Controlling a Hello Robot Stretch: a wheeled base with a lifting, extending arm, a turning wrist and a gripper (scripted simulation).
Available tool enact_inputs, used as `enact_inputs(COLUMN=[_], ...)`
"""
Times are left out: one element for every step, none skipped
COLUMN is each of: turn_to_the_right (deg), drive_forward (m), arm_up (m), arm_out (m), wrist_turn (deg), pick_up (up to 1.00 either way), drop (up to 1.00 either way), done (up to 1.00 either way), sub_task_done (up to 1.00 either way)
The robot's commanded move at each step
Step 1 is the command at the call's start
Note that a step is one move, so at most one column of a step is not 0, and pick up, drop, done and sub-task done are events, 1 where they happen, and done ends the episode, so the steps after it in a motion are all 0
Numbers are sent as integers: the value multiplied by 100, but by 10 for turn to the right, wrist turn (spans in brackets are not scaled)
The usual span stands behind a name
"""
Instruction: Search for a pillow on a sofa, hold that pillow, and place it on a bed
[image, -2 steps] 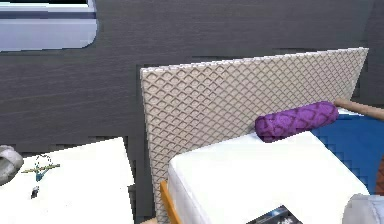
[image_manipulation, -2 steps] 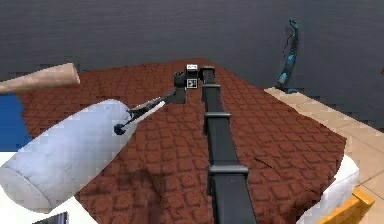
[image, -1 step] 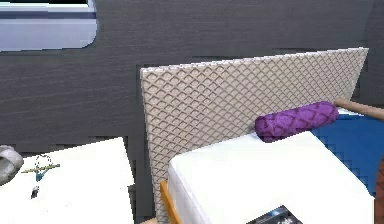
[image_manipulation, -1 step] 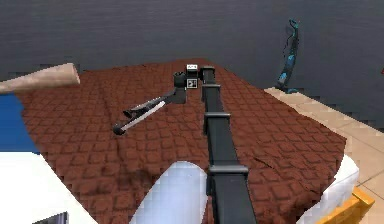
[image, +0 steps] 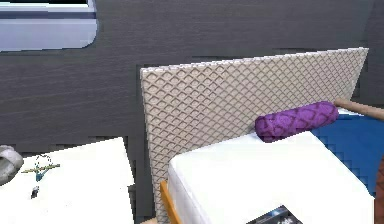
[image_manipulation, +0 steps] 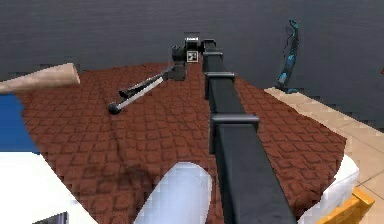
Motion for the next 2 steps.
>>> enact_inputs(turn_to_the_right=[0, 0], drive_forward=[0, 0], arm_up=[0, 0], arm_out=[-8, 0], wrist_turn=[0, 0], pick_up=[0, 0], drop=[0, 0], done=[0, 100], sub_task_done=[0, 0])
